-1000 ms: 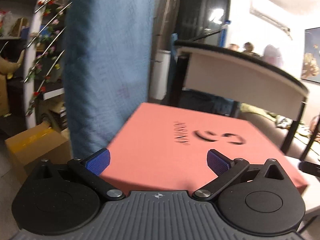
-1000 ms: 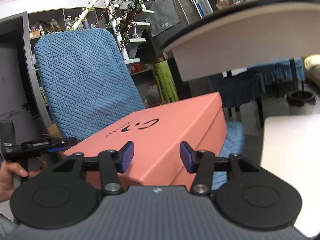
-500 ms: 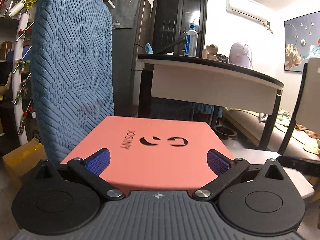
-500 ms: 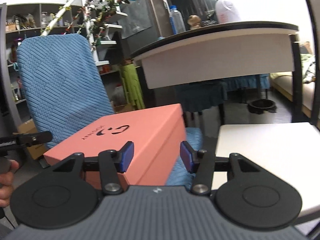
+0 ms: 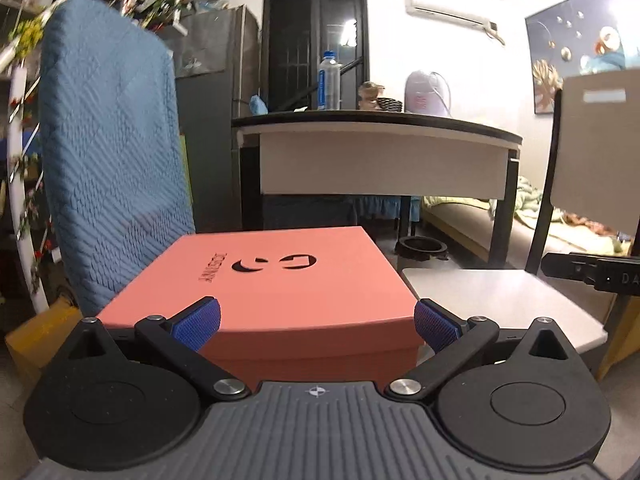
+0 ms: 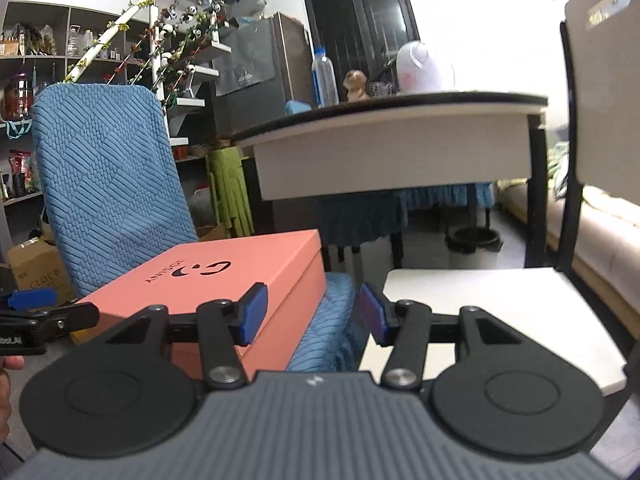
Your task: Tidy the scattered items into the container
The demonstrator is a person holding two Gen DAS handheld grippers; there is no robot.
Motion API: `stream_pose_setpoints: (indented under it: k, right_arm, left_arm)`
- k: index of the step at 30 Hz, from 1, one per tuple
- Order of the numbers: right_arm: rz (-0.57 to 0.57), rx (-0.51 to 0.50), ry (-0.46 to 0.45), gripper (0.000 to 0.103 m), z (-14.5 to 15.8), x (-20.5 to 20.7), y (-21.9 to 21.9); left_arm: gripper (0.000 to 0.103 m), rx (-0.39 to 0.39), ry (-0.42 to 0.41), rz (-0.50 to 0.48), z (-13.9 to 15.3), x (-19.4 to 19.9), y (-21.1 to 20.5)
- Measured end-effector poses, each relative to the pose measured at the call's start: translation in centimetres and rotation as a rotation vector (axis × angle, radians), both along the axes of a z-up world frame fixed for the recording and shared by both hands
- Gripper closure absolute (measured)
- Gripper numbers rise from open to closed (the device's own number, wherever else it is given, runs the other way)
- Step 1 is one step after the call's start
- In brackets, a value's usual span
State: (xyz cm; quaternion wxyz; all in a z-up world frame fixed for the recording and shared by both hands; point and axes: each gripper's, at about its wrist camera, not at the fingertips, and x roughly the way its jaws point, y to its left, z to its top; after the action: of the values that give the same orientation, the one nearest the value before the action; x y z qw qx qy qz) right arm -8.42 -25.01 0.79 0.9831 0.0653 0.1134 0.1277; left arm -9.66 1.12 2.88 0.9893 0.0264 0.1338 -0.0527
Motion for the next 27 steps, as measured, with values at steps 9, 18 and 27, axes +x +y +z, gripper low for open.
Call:
stream_pose_setpoints:
  k: [9, 18, 27]
  right_arm:
    - [-0.005, 0.009, -0.009, 0.036, -1.2, -1.4, -0.1]
    - [-0.028, -0.041, -0.031, 0.007, -1.5, -0.4, 0.5]
    - [-0.059, -0.020, -0.059, 0.000, -1.6, 0.6, 0.1]
  left_arm:
    - [0.000, 0.006, -0.030, -0.035, -0.8, 0.1, -1.3]
    - [0.000, -0.034, 0.007, -0.035, -1.3, 2.4, -2.1]
    - [0.000, -0.004, -0.004, -0.021, -1.7, 3.9, -3.3]
